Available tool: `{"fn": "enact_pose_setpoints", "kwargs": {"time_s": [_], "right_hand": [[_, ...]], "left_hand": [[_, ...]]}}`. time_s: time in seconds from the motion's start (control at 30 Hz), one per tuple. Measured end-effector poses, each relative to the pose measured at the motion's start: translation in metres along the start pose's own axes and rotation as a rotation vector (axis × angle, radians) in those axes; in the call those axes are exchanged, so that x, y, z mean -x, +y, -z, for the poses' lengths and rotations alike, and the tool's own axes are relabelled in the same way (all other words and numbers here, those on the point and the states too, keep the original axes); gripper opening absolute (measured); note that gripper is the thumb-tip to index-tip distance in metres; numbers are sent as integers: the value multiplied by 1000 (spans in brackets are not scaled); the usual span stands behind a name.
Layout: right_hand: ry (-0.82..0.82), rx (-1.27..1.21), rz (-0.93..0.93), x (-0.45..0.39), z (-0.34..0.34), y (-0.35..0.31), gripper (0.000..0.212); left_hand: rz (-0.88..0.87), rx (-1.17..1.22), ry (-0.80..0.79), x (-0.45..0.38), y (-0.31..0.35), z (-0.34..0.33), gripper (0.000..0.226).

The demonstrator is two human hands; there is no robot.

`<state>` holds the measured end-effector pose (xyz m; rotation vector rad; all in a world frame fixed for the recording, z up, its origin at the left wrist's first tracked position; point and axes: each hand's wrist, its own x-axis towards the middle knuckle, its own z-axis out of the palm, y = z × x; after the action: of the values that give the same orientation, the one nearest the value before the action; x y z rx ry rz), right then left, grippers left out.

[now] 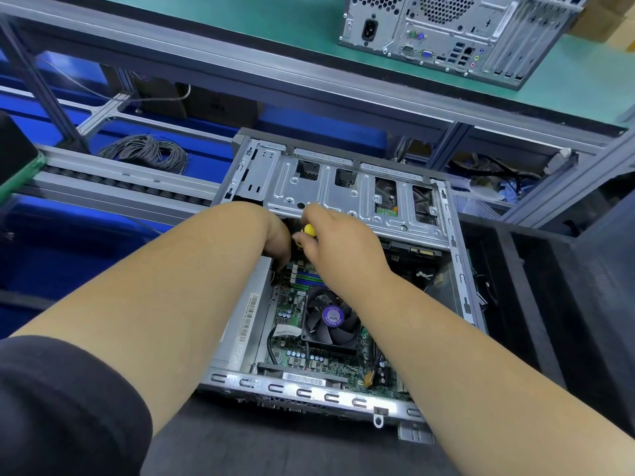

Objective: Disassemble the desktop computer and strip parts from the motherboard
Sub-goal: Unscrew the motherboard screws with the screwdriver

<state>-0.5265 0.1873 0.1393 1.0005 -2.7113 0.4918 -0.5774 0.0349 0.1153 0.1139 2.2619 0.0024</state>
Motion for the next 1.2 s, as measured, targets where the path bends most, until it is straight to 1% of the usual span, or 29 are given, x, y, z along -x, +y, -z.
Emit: {"fn": "enact_pose_setpoints", "kwargs": {"time_s": [0.1, 0.23, 0.37, 0.5, 0.6, 0.67, 0.8, 0.87, 0.93, 1.03, 1.2], "right_hand": [[8, 3, -13, 1, 0, 0, 22], [9, 42, 6, 0, 5, 1, 20], [-4, -40, -27, 1, 6, 0, 18], [-2, -51, -21, 0, 5, 1, 26], [-10, -48, -39, -1, 3, 1, 21], [-18, -62, -43, 0, 4, 0, 18], [-31, -31, -13, 1, 6, -3, 19], [-42, -14, -30, 0, 7, -3, 19], [-53, -51, -37, 1, 7, -3, 21], [-30, -95, -23, 1, 7, -2, 21], [-12, -52, -26, -1, 4, 0, 20]], "left_hand": [[-7, 25, -46, 2, 5, 0, 12], [-8, -25, -2, 1, 4, 0, 9], [1, -46, 3, -1, 1, 1, 19], [1, -7, 30, 1, -1, 2, 21], [-10, 43, -14, -2, 2, -1, 14], [-7, 31, -32, -4, 3, -2, 12], [-38, -45, -10, -8, 1, -3, 17], [-52, -36, -11, -10, 0, -4, 19], [-57, -20, -10, -9, 0, -3, 17], [-45, -39, 31, -7, -4, 0, 16], [-27, -22, 27, -7, 0, -1, 19]]}}
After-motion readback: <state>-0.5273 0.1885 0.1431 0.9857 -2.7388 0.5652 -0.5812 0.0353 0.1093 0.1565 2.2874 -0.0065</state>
